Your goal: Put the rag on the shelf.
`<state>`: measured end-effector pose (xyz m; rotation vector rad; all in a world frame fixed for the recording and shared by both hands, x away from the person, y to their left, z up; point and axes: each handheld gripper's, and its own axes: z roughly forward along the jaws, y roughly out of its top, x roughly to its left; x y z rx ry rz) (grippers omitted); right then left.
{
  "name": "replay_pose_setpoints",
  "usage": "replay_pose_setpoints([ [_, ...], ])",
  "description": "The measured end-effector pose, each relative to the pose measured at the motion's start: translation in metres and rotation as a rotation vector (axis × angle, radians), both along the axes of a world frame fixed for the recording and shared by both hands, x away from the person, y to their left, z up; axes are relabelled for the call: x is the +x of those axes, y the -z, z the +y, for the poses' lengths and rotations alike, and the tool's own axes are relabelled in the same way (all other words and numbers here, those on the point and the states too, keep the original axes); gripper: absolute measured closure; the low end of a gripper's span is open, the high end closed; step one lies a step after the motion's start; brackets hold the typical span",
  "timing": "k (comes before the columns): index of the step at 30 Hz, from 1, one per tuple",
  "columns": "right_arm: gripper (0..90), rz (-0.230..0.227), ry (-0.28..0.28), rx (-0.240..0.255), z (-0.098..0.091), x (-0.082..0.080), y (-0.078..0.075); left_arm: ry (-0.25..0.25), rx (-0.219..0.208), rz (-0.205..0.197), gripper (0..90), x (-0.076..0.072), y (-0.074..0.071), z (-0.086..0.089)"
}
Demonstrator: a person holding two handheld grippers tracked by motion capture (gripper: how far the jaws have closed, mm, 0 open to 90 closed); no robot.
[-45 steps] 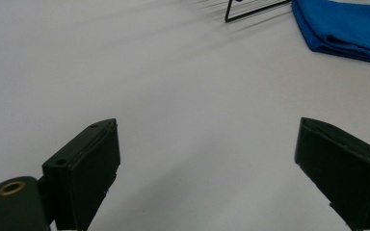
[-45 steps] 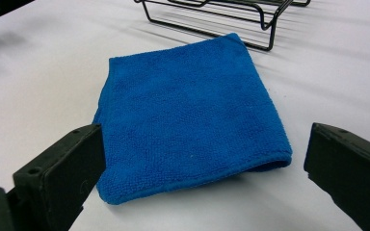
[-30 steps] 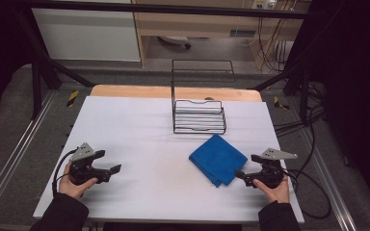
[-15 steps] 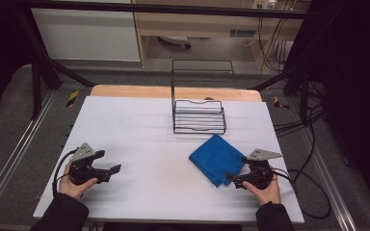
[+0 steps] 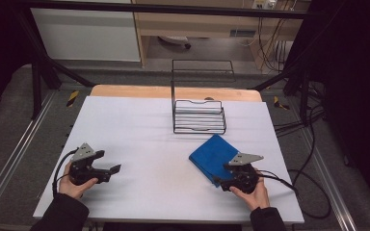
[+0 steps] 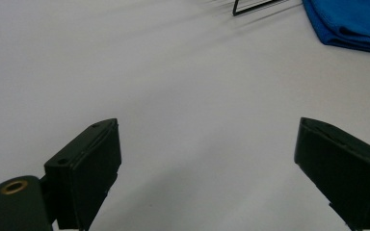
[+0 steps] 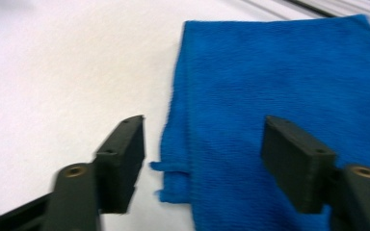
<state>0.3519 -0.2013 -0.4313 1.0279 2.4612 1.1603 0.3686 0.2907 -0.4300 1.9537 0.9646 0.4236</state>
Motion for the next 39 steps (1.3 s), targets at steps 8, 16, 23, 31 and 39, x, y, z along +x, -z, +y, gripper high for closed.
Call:
replay_pose_setpoints([
  [8,52.8,0.026,-0.027,-0.089,0.009,0.000,0.011,0.000,0.001,0.003,9.7,0.000,0.001,0.000],
  [16,57.2,-0.013,-0.045,-0.155,0.012,-0.002,0.015,0.002,0.007,0.006,9.9,0.000,0.001,-0.001],
  [23,59.7,-0.035,-0.056,-0.216,0.017,-0.005,0.014,0.002,0.009,0.007,10.0,0.000,0.001,-0.001],
  [31,77.1,-0.040,-0.056,-0.238,0.015,0.000,0.012,0.003,0.008,0.008,10.2,0.000,0.002,-0.001],
  [39,83.6,-0.028,-0.050,-0.231,0.014,0.003,0.010,0.003,0.007,0.008,10.3,0.001,0.002,-0.001],
])
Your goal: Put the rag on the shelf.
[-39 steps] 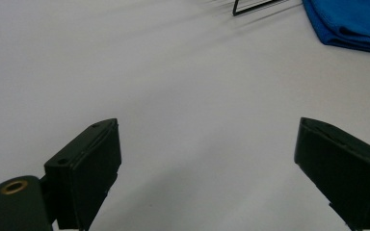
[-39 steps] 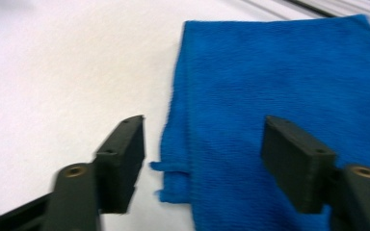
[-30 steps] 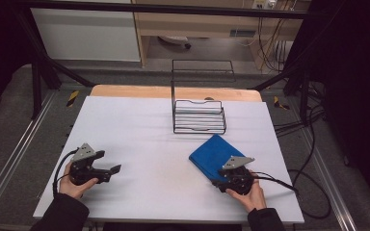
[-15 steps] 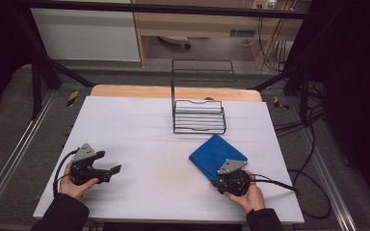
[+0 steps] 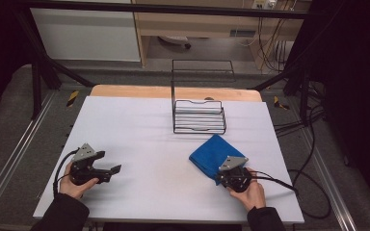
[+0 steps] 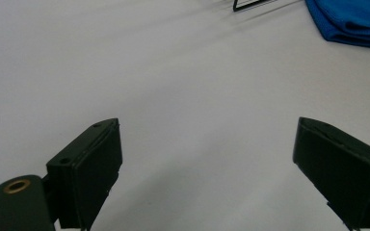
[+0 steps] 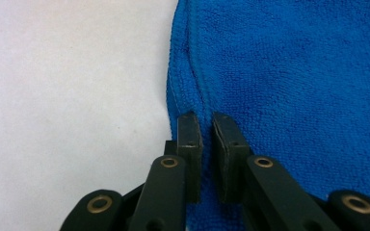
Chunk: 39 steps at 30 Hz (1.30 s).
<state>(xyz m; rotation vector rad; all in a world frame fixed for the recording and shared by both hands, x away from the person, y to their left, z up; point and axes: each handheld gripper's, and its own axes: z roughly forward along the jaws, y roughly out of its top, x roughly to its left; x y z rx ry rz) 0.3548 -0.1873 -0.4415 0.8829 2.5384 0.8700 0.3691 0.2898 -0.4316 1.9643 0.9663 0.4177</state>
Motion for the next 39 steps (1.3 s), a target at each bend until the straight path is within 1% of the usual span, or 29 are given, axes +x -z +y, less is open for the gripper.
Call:
replay_pose_setpoints([
  [2,85.0,0.014,0.010,0.019,-0.001,-0.001,-0.003,0.000,-0.001,0.002,10.4,0.000,0.000,0.000],
  [3,85.0,0.014,0.010,0.019,-0.001,-0.001,-0.003,0.000,0.000,0.002,10.4,0.000,0.000,0.000],
  [4,85.3,0.022,0.014,0.046,-0.002,-0.001,-0.006,0.000,0.001,0.002,10.4,0.000,0.000,0.000],
  [5,85.3,0.022,0.014,0.046,-0.002,-0.001,-0.006,0.000,0.001,0.002,10.4,0.000,0.000,0.000],
  [7,85.7,0.038,0.018,0.069,-0.002,-0.002,-0.008,-0.001,0.000,0.001,10.4,0.000,0.000,0.000],
  [9,85.7,0.048,0.017,0.080,-0.002,-0.002,-0.010,0.000,0.000,0.001,10.4,0.000,0.000,0.000],
  [15,85.7,0.048,0.026,0.145,0.005,-0.004,-0.019,-0.004,0.000,0.001,10.4,0.000,0.000,0.000],
  [17,85.7,0.061,0.034,0.156,0.010,-0.005,-0.020,-0.004,0.001,0.002,10.4,0.000,0.000,0.000],
  [19,85.7,0.080,0.040,0.180,0.015,-0.005,-0.020,-0.002,0.007,0.002,10.4,0.000,0.000,0.000],
  [22,85.6,0.095,0.041,0.200,0.025,-0.005,-0.022,-0.002,0.006,0.003,10.4,0.001,0.000,0.000],
  [23,85.6,0.102,0.039,0.215,0.028,-0.005,-0.022,-0.002,0.007,0.003,10.4,0.001,0.000,0.000],
  [24,85.6,0.102,0.039,0.215,0.028,-0.005,-0.022,-0.001,0.008,0.003,10.4,0.001,0.000,0.000],
  [25,85.7,0.117,0.041,0.231,0.036,-0.006,-0.023,-0.001,0.010,0.003,10.4,0.001,0.000,0.000],
  [26,85.7,0.117,0.041,0.231,0.036,-0.006,-0.023,-0.003,0.007,0.004,10.4,0.001,0.001,-0.001],
  [27,85.6,0.128,0.039,0.239,0.044,-0.007,-0.024,-0.004,0.007,0.004,10.4,0.001,0.001,-0.001],
  [29,85.6,0.146,0.036,0.253,0.054,-0.007,-0.024,-0.004,0.008,0.005,10.4,0.001,0.001,-0.001],
  [30,85.6,0.158,0.032,0.258,0.059,-0.008,-0.023,-0.004,0.008,0.005,10.4,0.001,0.001,-0.001],
  [33,85.6,0.172,0.018,0.264,0.073,-0.008,-0.021,-0.003,0.009,0.005,10.4,0.001,0.001,-0.001],
  [34,85.6,0.172,0.018,0.264,0.073,-0.008,-0.021,-0.003,0.009,0.005,10.4,0.001,0.001,-0.001],
  [36,85.6,0.181,0.022,0.263,0.083,-0.008,-0.018,-0.004,0.008,0.004,10.3,0.001,0.001,-0.001],
  [37,85.5,0.196,0.034,0.274,0.090,-0.007,-0.015,-0.004,0.008,0.004,10.4,0.001,0.001,-0.001],
  [39,85.5,0.200,0.042,0.272,0.094,-0.006,-0.013,-0.003,0.008,0.004,10.3,0.001,0.001,-0.001],
])
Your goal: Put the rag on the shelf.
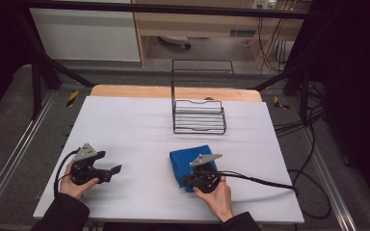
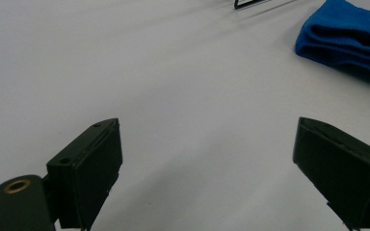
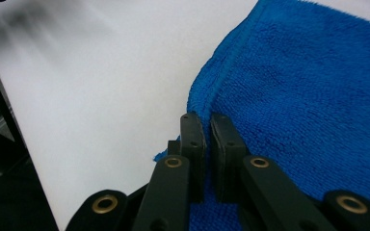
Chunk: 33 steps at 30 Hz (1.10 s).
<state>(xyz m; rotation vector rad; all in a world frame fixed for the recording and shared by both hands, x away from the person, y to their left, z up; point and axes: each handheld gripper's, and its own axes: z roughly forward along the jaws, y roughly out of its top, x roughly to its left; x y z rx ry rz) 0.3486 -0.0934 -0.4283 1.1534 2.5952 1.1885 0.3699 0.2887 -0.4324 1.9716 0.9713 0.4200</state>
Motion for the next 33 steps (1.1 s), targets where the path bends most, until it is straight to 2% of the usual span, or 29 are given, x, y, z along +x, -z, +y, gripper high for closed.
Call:
replay_pose_setpoints([
  [5,82.8,0.001,0.000,-0.012,0.009,0.002,0.007,0.001,-0.001,0.001,10.4,0.000,0.000,0.000],
  [6,78.9,0.000,-0.012,-0.016,0.009,0.003,0.008,0.002,-0.001,0.002,10.4,0.000,0.000,0.000],
  [7,67.7,0.000,-0.034,0.002,0.009,0.003,0.009,0.003,-0.001,0.001,10.4,0.000,0.000,0.000],
  [8,67.7,0.000,-0.034,0.002,0.009,0.003,0.009,0.003,-0.001,0.001,10.4,0.000,0.000,0.000],
  [9,63.0,-0.005,-0.050,0.014,0.008,0.002,0.007,0.003,0.000,0.001,10.4,0.000,0.000,0.000],
  [10,52.1,-0.036,-0.060,0.029,0.004,0.001,0.001,0.004,0.000,0.001,10.4,0.000,0.000,0.000],
  [12,48.7,-0.051,-0.063,0.031,0.001,0.001,-0.004,0.004,0.001,0.001,10.4,0.000,0.000,0.000],
  [13,45.2,-0.075,-0.063,0.030,-0.004,0.000,-0.008,0.003,0.001,0.001,10.4,0.000,0.000,0.000],
  [14,44.3,-0.098,-0.031,0.043,-0.018,0.002,-0.014,0.004,0.001,0.001,10.3,-0.001,0.000,0.000],
  [16,44.2,-0.129,0.022,0.022,-0.037,0.006,-0.017,0.003,0.001,0.001,10.3,-0.001,0.000,0.000],
  [18,45.9,-0.149,0.079,-0.021,-0.056,0.012,-0.014,0.005,0.003,0.001,10.3,0.000,0.000,-0.001],
  [19,47.0,-0.146,0.100,-0.040,-0.065,0.014,-0.012,0.005,0.004,0.001,10.3,0.000,0.000,-0.001],
  [20,47.0,-0.146,0.100,-0.040,-0.065,0.014,-0.012,0.007,0.007,0.002,10.3,0.000,0.000,-0.001],
  [21,49.3,-0.133,0.140,-0.052,-0.081,0.017,-0.004,0.006,0.007,0.003,10.4,0.000,0.000,-0.001],
  [22,49.3,-0.133,0.140,-0.052,-0.081,0.017,-0.004,0.006,0.007,0.004,10.4,0.000,0.001,-0.001],
  [23,51.9,-0.101,0.151,-0.055,-0.091,0.018,0.004,0.006,0.007,0.004,10.4,0.000,0.001,-0.001],
  [29,58.5,-0.050,0.151,-0.081,-0.093,0.014,0.019,0.006,0.005,0.002,10.3,-0.001,0.000,-0.001],
  [31,59.8,-0.059,0.154,-0.080,-0.092,0.013,0.021,0.007,0.004,0.001,10.3,-0.001,0.000,-0.001],
  [33,64.1,-0.046,0.163,-0.068,-0.092,0.012,0.021,0.006,0.005,0.002,10.4,-0.001,0.000,-0.001],
])
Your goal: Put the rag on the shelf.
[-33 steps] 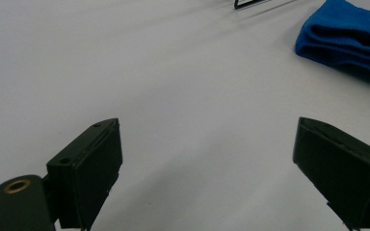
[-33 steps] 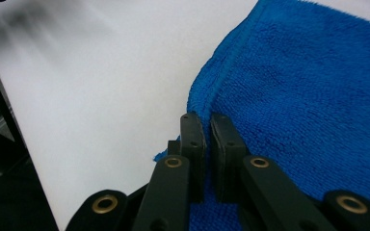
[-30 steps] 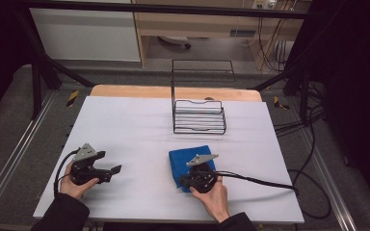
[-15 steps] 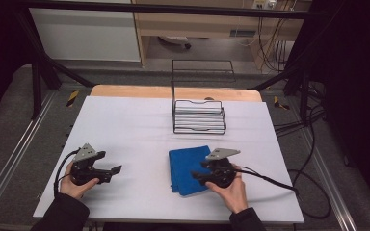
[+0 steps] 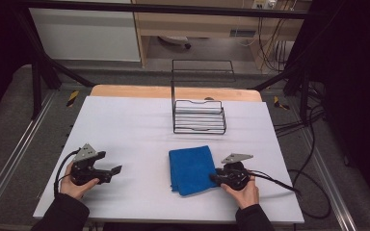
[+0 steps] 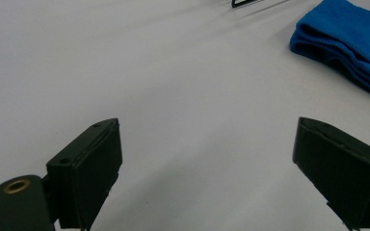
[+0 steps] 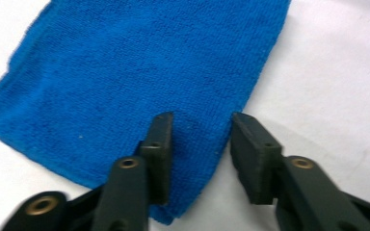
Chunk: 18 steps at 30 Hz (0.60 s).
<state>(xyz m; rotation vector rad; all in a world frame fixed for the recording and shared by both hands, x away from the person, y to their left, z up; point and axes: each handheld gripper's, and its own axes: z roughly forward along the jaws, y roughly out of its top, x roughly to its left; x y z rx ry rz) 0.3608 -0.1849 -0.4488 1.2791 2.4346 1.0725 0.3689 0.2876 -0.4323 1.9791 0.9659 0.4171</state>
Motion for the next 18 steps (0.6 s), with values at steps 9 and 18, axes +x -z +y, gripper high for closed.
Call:
replay_pose_setpoints([
  [9,86.3,0.073,0.088,0.065,0.000,-0.006,-0.007,0.003,0.004,0.001,10.3,0.000,0.000,0.000],
  [18,86.7,0.075,0.135,0.066,-0.012,-0.025,-0.021,0.005,0.004,0.002,10.3,0.000,0.000,-0.001],
])
